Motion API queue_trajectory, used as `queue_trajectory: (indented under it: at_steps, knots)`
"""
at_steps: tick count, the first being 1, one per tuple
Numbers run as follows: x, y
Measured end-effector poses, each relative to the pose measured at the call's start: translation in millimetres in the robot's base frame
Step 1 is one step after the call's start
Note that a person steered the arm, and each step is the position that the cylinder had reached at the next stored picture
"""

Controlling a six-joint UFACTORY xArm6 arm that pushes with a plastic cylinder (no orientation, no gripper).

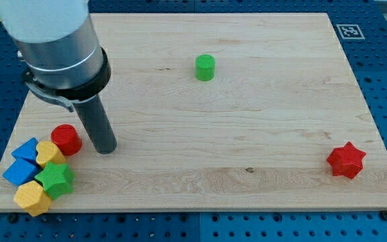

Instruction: Move green circle towards center left

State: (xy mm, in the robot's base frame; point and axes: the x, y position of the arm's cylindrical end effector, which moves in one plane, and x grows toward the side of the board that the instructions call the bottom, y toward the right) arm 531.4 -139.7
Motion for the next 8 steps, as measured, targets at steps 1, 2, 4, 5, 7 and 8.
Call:
queue_trajectory:
  at_steps: [1, 2, 4, 5, 7, 8]
  knots:
    - [0, -4]
    - [-13, 30]
    - [-67, 148]
    - [-114, 172]
    - [-214, 184]
    - [-241, 178]
